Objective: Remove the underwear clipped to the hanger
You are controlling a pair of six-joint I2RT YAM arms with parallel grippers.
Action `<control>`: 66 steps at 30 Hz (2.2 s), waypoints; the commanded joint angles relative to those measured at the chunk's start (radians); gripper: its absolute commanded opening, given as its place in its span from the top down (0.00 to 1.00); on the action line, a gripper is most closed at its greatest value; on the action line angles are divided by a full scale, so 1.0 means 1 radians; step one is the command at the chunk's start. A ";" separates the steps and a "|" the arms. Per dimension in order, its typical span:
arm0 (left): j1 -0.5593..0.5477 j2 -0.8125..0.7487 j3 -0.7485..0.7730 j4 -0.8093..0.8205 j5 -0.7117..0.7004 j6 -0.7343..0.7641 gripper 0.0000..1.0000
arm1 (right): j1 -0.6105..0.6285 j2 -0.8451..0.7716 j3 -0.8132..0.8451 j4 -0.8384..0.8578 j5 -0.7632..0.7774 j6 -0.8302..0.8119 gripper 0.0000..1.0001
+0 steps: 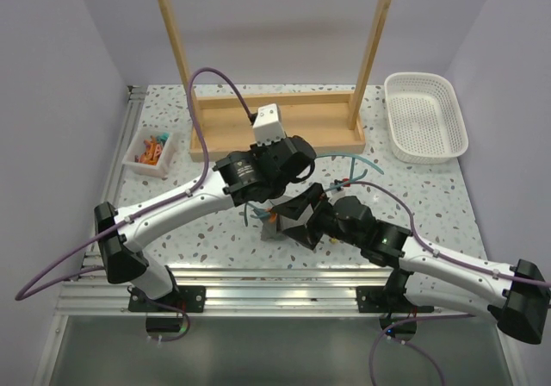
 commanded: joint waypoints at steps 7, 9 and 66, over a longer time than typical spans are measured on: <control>-0.040 0.065 0.095 -0.041 -0.099 -0.046 1.00 | 0.000 0.049 0.145 -0.228 0.123 0.122 0.01; -0.051 0.076 0.109 -0.050 -0.099 -0.049 1.00 | 0.000 0.068 0.156 -0.231 0.117 0.128 0.02; 0.087 0.024 0.102 0.022 0.071 0.065 1.00 | 0.000 0.086 0.219 -0.135 -0.225 -1.039 0.49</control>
